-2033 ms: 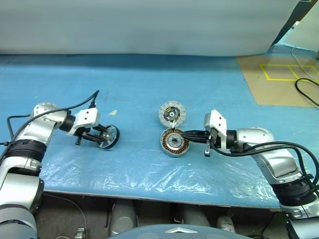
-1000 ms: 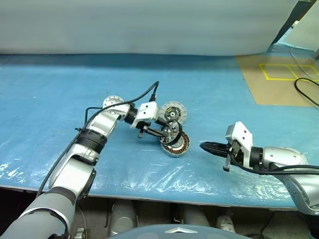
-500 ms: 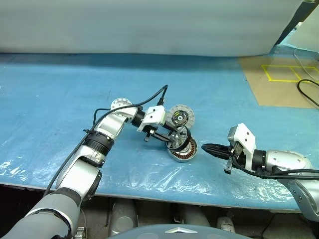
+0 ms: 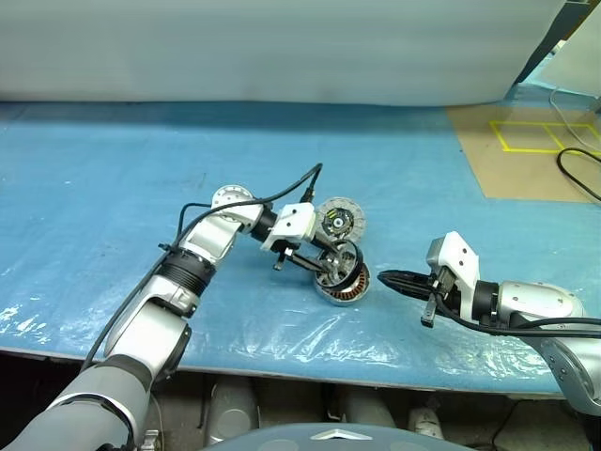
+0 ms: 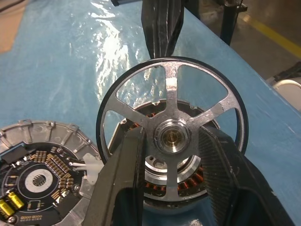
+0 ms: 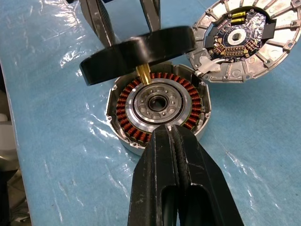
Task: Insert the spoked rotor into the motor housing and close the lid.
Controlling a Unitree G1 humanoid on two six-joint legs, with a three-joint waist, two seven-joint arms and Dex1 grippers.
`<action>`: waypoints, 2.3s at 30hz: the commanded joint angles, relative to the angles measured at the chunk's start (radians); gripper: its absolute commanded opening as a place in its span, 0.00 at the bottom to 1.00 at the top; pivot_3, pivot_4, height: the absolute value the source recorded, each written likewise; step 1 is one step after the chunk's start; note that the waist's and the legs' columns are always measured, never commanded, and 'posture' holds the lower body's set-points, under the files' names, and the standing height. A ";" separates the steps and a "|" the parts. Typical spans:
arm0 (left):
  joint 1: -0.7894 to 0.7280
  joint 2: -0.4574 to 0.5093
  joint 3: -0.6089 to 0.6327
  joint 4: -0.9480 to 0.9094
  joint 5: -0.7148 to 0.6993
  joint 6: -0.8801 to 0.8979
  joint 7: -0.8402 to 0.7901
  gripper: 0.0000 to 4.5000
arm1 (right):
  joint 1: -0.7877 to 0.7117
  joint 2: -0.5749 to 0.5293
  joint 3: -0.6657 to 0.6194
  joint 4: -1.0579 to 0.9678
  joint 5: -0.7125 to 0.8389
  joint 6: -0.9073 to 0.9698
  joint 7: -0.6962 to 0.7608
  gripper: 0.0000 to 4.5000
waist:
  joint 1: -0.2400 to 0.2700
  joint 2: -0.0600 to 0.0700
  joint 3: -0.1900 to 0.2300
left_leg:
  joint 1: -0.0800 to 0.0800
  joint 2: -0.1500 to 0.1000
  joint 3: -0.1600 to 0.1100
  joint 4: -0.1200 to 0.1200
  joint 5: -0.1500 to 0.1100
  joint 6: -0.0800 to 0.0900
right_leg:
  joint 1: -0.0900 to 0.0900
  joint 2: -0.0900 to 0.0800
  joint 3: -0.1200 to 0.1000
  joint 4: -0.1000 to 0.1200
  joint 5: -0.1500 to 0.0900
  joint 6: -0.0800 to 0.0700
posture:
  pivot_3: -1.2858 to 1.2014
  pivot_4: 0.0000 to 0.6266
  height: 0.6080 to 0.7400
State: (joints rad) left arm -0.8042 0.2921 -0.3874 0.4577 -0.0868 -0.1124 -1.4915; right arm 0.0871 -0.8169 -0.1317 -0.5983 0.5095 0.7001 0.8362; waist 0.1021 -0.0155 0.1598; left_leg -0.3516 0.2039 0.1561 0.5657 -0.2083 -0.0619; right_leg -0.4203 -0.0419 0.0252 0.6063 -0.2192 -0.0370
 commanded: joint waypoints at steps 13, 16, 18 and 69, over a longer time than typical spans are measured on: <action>-0.027 -0.008 -0.016 0.060 0.055 -0.109 0.041 0.30 | 0.009 -0.003 -0.003 -0.018 -0.004 -0.015 -0.023 0.00 | -0.001 0.000 0.000 | 0.000 0.000 0.000 0.000 0.000 0.000 | 0.000 0.000 0.000 0.000 0.000 0.000 | 0.52 0.24 1.00; -0.028 -0.008 -0.017 0.067 0.055 -0.130 0.035 0.30 | 0.014 -0.002 0.002 -0.020 -0.008 -0.016 -0.027 0.00 | -0.001 0.000 0.000 | 0.000 0.000 0.000 0.000 0.000 0.000 | 0.000 0.000 0.000 0.000 0.000 0.000 | 0.52 0.24 1.00; -0.031 -0.006 -0.018 0.076 0.062 -0.149 0.038 0.30 | 0.013 -0.001 0.004 -0.021 -0.008 -0.017 -0.031 0.00 | -0.001 0.000 0.000 | 0.000 0.000 0.000 0.000 0.000 0.000 | 0.000 0.000 0.000 0.000 0.000 0.000 | 0.52 0.24 1.00; 0.583 0.084 0.262 -0.577 -0.168 0.260 0.547 0.79 | -0.403 0.106 0.317 0.243 -0.055 -0.065 0.101 0.00 | -0.021 0.002 0.001 | -0.002 0.002 -0.001 0.001 0.000 0.000 | -0.001 0.000 -0.003 0.000 -0.001 -0.001 | 0.52 0.24 1.00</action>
State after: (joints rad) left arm -0.2315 0.3695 -0.1470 -0.0682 -0.2428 0.1410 -0.9726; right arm -0.2886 -0.7151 0.1891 -0.3635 0.4612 0.6672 0.9202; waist 0.0815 -0.0135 0.1606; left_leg -0.3537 0.2055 0.1555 0.5663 -0.2084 -0.0619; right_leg -0.4215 -0.0416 0.0226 0.6060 -0.2201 -0.0385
